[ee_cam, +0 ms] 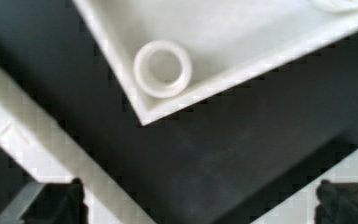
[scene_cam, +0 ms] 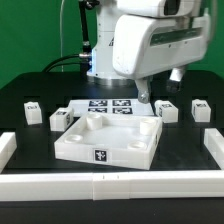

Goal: Assemble one leg

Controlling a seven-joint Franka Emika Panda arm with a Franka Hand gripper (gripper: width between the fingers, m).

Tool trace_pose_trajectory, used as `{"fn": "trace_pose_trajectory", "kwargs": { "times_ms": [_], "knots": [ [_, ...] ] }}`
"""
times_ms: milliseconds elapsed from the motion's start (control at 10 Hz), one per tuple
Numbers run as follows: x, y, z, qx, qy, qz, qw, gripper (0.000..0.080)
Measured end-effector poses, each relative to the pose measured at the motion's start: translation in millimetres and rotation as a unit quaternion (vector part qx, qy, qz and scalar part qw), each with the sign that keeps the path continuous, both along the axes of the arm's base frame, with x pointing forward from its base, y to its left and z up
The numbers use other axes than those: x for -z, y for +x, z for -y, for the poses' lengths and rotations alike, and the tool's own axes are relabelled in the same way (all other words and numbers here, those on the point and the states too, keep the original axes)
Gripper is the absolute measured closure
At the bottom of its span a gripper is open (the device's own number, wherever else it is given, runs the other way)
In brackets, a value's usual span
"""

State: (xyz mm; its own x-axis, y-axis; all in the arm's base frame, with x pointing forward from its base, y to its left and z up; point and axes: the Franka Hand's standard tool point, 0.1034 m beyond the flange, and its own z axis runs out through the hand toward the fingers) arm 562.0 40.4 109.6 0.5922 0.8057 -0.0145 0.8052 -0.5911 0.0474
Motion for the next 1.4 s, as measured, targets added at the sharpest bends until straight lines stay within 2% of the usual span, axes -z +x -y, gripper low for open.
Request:
{"fn": "trace_pose_trajectory", "kwargs": {
  "times_ms": [200, 300, 500, 1000, 1100, 1200, 1400],
  "knots": [
    [14.8, -29.9, 28.6, -0.080, 0.020, 0.015, 0.997, 0.0150],
    [24.0, -42.4, 36.3, -0.105, 0.020, 0.026, 0.994, 0.0150],
    [34.0, -57.2, 41.0, -0.107, 0.020, 0.025, 0.994, 0.0150],
    [35.3, -56.2, 39.8, -0.128, 0.018, 0.016, 0.991, 0.0150],
    [38.6, -66.1, 44.1, -0.160, 0.017, 0.015, 0.987, 0.0150],
    [46.9, -89.1, 48.5, -0.178, 0.018, 0.004, 0.984, 0.0150],
    [63.9, -116.9, 48.3, -0.195, 0.021, -0.002, 0.981, 0.0150]
  ]
}}
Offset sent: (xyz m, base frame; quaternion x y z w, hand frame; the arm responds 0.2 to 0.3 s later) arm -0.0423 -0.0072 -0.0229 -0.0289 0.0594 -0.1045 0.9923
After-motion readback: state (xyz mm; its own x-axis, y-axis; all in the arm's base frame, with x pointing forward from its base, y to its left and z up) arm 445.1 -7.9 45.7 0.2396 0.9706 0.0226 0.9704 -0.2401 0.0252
